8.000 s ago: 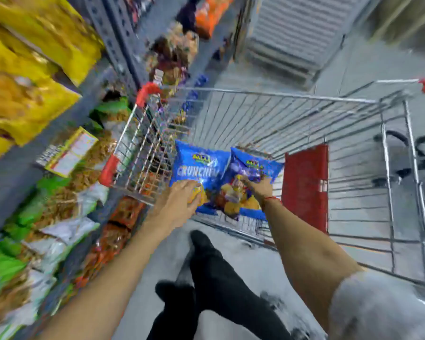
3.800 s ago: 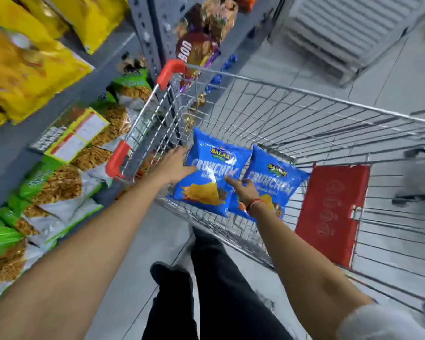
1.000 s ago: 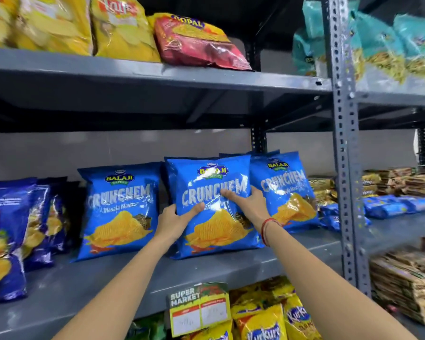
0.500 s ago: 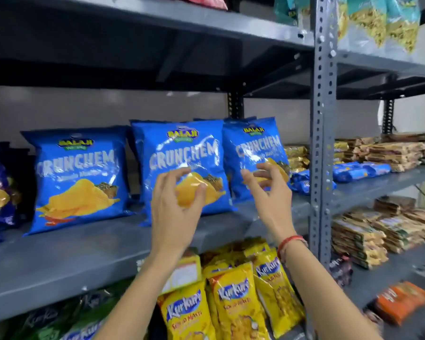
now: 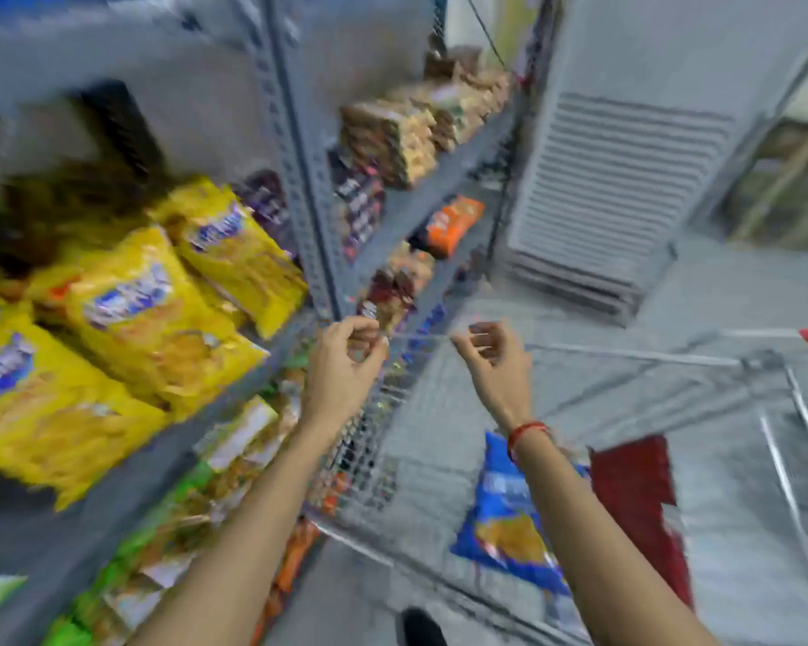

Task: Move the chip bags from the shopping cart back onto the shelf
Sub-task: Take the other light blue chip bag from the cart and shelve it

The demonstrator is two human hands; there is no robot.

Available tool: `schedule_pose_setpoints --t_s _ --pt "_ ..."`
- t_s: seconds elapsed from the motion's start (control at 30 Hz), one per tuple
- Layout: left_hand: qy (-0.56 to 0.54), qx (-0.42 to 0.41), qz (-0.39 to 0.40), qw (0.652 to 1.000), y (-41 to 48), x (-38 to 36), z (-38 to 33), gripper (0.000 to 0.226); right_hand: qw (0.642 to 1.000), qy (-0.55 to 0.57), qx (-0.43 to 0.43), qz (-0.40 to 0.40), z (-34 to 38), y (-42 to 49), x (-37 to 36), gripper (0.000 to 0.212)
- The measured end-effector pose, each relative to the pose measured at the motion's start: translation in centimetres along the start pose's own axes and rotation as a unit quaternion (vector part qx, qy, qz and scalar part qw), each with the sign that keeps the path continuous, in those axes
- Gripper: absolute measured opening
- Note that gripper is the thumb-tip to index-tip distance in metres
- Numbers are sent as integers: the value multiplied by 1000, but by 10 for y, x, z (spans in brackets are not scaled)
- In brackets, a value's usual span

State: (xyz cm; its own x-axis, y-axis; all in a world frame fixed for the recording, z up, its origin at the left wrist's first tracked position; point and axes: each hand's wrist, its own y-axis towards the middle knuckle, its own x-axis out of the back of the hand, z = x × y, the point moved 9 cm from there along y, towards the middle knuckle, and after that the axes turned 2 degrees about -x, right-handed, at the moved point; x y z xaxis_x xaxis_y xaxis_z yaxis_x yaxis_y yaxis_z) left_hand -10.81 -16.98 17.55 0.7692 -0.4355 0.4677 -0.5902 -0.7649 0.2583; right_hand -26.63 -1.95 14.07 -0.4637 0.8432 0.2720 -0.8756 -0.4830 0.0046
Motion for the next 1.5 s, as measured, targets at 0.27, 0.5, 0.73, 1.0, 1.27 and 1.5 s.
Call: schedule_pose_setpoints --t_s 0.27,0.5,0.73,1.0,1.27,1.5 --pt "57 130 255 957 -74 -201 104 30 926 -98 -363 -33 -260 -60 90 54" --pt "123 152 381 903 -124 -308 165 47 852 -113 -511 9 -400 -103 101 122" --pt "79 346 374 857 -157 -354 252 61 863 -62 -500 -45 -424 -81 87 87" --pt "19 459 402 792 -187 -376 307 92 873 -39 -478 -85 -452 -68 81 77" --pt "-74 444 438 778 -182 -365 272 36 890 -37 -440 -113 -418 -62 80 68" --pt "-112 412 378 822 -144 -303 237 57 931 8 -352 -95 -342 -43 70 58"
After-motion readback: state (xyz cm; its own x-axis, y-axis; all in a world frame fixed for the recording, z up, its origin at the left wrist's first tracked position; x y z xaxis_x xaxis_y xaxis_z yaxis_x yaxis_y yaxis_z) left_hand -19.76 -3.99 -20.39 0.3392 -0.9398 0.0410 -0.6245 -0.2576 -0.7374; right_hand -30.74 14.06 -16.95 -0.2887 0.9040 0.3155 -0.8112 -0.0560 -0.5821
